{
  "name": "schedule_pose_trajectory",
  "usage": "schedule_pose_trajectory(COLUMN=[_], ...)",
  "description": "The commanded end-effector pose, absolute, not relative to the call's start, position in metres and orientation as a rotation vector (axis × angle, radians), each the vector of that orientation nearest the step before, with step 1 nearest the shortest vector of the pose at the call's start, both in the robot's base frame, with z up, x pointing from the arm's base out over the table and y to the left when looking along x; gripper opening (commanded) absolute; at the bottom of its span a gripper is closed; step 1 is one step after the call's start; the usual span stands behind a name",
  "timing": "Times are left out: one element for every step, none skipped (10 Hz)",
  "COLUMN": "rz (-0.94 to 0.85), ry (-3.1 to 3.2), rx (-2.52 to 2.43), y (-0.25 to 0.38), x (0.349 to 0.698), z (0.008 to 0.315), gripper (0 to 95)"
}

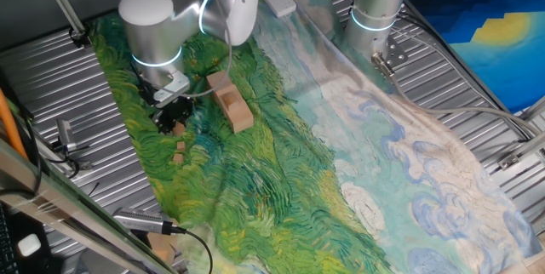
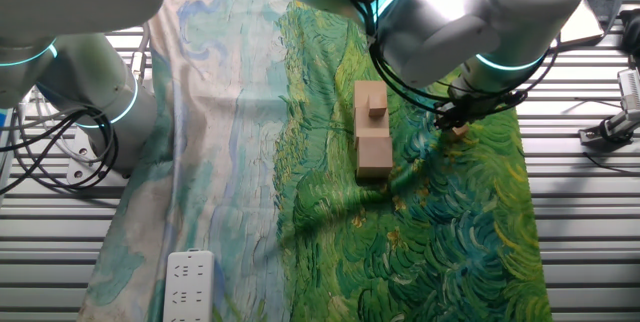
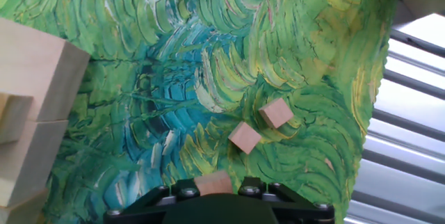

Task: Stack the blocks into a pyramid shape

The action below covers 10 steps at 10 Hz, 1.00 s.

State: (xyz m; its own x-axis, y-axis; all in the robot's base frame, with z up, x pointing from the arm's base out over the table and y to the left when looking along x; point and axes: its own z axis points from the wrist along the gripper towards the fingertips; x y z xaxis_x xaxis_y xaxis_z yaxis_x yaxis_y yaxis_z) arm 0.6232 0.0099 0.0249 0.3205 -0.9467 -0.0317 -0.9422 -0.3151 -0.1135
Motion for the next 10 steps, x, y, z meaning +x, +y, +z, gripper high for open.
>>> schedule_pose_trajectory(rz=[-0.07,-0.077,-0.085,-0.085,-0.08,-0.082,-0.084,-0.078,-0.063,-0.06], ry=[1.774,1.78,1.795,1.81,1.833,1.845,1.864,1.873,1.883,1.889], rx=[-2.455,-2.451,-2.443,-2.433,-2.418,-2.412,-2.406,-2.4,-2.397,-2.396], y=[0.01,0.01,0.01,0.01,0.009,0.009,0.007,0.004,0.0,-0.003], x=[0.623,0.623,0.623,0.623,0.623,0.622,0.621,0.62,0.618,0.616], z=[0.024,0.025,0.025,0.025,0.026,0.029,0.036,0.039,0.046,0.052], gripper=[0.0,0.0,0.0,0.0,0.0,0.0,0.0,0.0,0.0,0.0])
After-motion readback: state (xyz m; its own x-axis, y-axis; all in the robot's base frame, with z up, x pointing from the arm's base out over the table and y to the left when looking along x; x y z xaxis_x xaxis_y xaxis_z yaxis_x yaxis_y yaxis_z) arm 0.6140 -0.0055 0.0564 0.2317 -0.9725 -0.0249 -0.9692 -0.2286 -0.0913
